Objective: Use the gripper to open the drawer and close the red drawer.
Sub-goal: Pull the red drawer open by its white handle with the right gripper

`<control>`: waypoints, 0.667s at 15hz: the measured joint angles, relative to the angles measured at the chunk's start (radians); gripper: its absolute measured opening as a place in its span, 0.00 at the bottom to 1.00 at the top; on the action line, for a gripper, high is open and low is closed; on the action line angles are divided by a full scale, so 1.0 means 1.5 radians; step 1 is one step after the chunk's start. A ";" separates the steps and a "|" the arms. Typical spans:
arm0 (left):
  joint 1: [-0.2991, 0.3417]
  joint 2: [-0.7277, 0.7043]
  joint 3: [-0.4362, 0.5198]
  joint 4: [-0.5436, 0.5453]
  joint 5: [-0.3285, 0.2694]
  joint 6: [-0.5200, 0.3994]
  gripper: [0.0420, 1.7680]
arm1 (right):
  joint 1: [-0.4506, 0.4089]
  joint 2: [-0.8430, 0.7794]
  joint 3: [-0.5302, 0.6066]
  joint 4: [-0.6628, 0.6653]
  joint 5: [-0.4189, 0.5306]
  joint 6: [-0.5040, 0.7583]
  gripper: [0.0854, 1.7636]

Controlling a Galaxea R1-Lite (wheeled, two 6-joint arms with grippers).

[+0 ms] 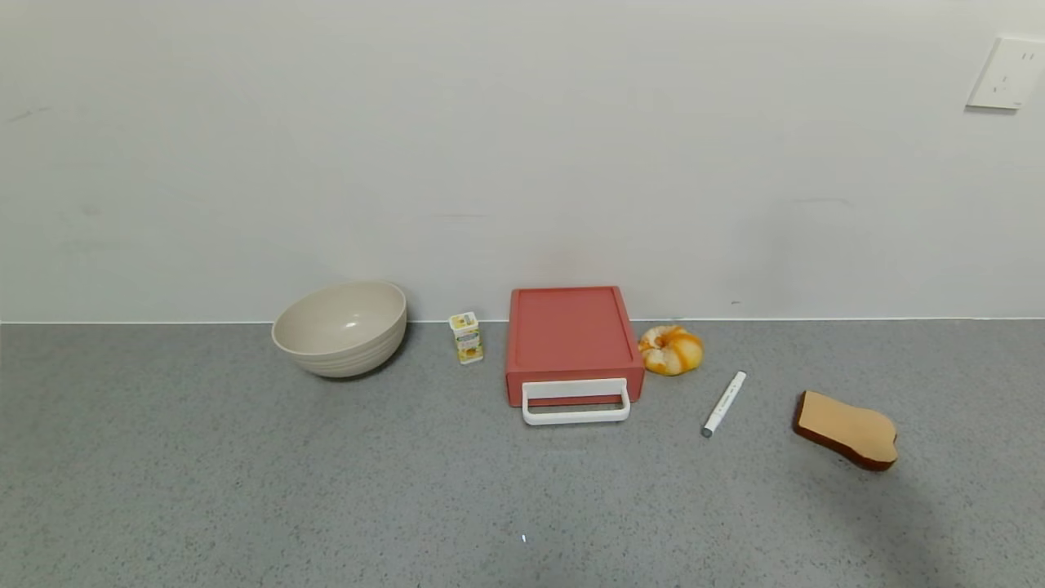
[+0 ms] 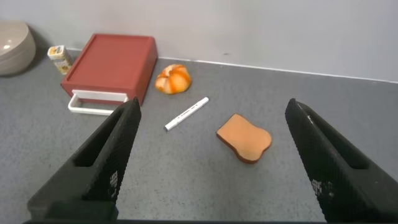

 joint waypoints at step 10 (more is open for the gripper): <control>0.000 0.000 0.000 0.000 0.000 0.000 0.97 | 0.202 0.397 -0.344 0.214 -0.072 0.092 0.97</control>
